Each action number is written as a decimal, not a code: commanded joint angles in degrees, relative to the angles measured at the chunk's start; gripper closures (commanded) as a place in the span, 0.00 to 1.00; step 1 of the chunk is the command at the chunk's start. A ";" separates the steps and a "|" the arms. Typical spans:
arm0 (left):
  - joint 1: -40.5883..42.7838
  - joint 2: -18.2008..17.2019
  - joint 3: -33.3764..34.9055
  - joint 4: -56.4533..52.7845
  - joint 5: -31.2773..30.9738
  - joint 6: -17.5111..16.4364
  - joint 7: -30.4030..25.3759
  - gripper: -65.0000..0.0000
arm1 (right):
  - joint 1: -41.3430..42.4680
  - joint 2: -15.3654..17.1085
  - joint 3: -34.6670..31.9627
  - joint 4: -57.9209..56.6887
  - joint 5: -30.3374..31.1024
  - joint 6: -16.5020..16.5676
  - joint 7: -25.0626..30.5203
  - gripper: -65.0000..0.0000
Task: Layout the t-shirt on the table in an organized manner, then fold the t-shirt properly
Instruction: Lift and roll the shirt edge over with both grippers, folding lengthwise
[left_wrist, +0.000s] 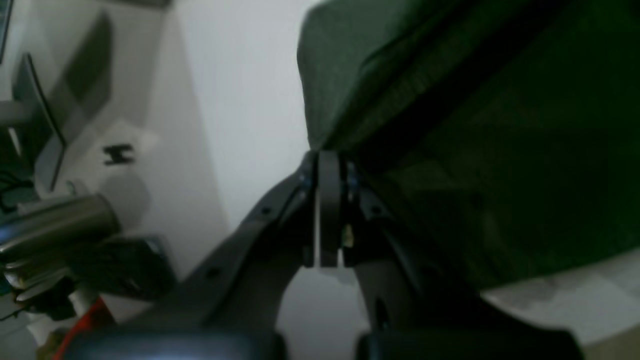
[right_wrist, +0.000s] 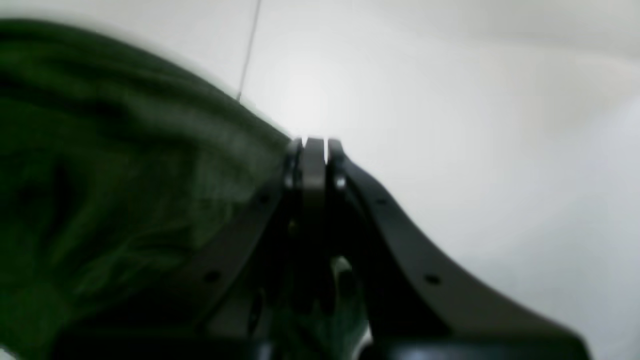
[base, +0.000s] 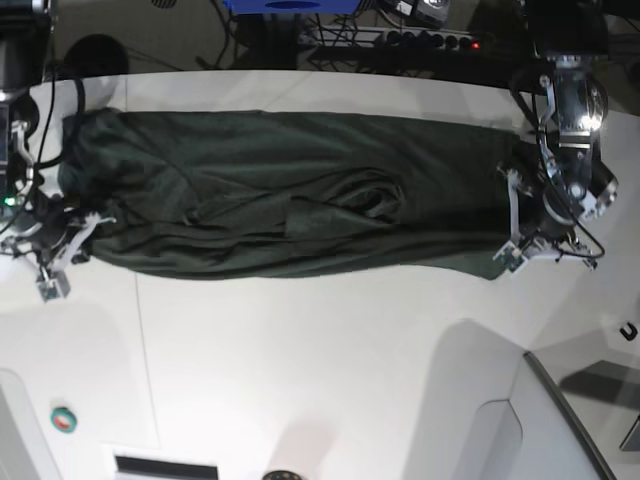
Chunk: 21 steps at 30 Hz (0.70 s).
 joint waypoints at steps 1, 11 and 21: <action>-0.05 -0.30 -0.39 2.04 0.32 0.56 -0.85 1.00 | 0.34 1.10 0.45 1.89 0.21 -0.04 1.10 1.00; 6.46 0.31 -5.14 2.04 0.14 0.56 -0.85 1.00 | -3.88 0.05 0.54 1.09 0.21 -0.04 1.27 1.00; 6.46 0.57 -6.54 -2.01 0.14 0.56 -0.93 1.00 | -3.79 -0.65 7.04 -1.89 0.12 -0.22 1.27 1.00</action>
